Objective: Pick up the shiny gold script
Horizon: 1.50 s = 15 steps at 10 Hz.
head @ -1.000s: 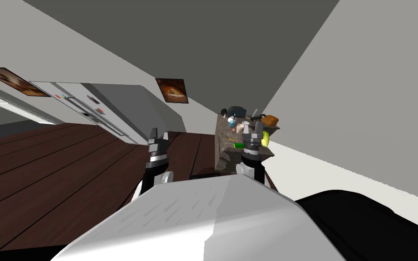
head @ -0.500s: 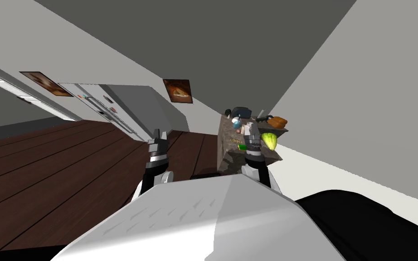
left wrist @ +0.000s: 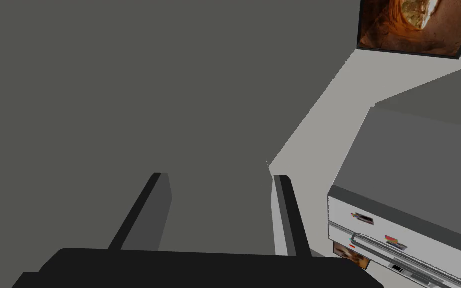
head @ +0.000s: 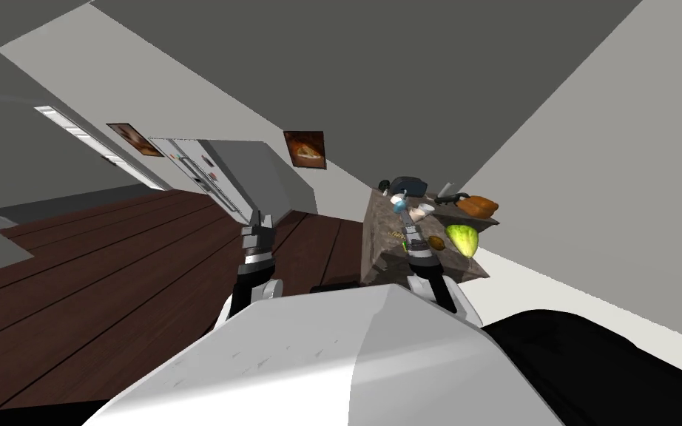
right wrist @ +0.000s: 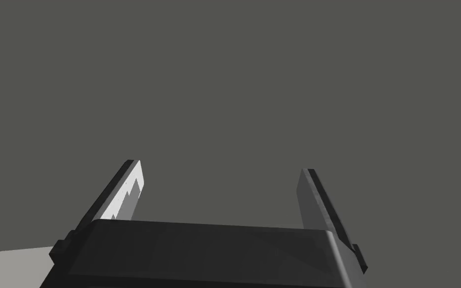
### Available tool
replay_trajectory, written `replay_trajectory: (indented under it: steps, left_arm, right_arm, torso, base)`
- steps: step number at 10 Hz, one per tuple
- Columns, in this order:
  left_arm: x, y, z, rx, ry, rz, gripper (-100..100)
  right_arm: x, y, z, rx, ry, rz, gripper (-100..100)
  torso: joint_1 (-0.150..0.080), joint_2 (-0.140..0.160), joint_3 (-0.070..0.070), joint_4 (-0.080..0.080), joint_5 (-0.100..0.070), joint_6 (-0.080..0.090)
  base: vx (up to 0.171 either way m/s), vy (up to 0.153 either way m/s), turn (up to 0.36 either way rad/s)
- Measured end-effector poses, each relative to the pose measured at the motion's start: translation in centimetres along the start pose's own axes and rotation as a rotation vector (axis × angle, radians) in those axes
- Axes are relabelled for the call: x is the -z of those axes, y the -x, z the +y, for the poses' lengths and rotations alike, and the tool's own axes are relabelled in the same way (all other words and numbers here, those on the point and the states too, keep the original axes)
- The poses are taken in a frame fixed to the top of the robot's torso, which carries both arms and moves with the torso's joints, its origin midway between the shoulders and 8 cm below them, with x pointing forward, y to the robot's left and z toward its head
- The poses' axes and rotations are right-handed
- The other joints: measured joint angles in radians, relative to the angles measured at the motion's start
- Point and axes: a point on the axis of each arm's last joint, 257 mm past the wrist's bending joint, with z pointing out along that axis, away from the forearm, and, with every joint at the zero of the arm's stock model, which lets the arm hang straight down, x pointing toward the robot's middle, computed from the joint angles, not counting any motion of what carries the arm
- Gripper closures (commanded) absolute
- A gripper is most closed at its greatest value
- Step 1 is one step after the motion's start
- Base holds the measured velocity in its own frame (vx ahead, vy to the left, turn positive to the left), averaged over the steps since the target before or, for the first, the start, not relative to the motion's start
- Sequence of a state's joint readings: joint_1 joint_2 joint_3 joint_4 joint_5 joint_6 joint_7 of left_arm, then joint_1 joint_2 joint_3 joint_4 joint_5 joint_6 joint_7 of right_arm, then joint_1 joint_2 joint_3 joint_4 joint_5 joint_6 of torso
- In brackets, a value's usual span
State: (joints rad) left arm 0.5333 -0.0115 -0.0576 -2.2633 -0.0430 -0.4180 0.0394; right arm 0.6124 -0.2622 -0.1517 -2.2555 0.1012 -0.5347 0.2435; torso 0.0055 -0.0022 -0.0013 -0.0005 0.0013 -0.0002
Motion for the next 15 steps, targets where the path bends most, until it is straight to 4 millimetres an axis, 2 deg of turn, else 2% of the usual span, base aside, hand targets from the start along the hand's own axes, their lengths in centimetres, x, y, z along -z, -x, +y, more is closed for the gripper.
replay_trajectory:
  steps: [2, 6, 7, 14, 15]
  left_arm:
    - [0.0, 0.0, 0.0, 0.0, 0.0, 0.0, 0]
    - [0.0, 0.0, 0.0, 0.0, 0.0, 0.0, 0]
    - [0.0, 0.0, 0.0, 0.0, 0.0, 0.0, 0]
    - [0.0, 0.0, 0.0, 0.0, 0.0, 0.0, 0]
    - [0.0, 0.0, 0.0, 0.0, 0.0, 0.0, 0]
  right_arm:
    - [1.4, -0.5, -2.2, 0.138, -0.039, 0.094, -100]
    - [2.7, -1.4, -4.7, 0.301, -0.063, 0.23, -100]
    - [3.8, -1.6, -5.9, 0.361, -0.081, 0.282, -100]
    - [7.8, -2.4, -10.8, 0.601, -0.095, 0.546, -100]
    - [8.7, -2.7, -12.0, 0.638, -0.098, 0.596, -100]
  torso:
    - [-0.001, 0.0, 0.0, 0.0, 0.0, 0.0]
    - [-0.003, 0.001, 0.001, 0.0, -0.001, 0.0]
    - [-0.002, 0.001, 0.0, 0.0, -0.001, 0.0]
    - [-0.005, 0.001, 0.001, 0.0, -0.001, 0.001]
    - [-0.005, 0.001, 0.001, 0.0, -0.001, 0.0]
  base:
    - [0.032, 0.061, 0.133]
    - [0.028, 0.044, 0.171]
    - [0.037, 0.03, 0.028]
    - [0.032, 0.022, 0.113]
    - [0.03, 0.009, 0.072]
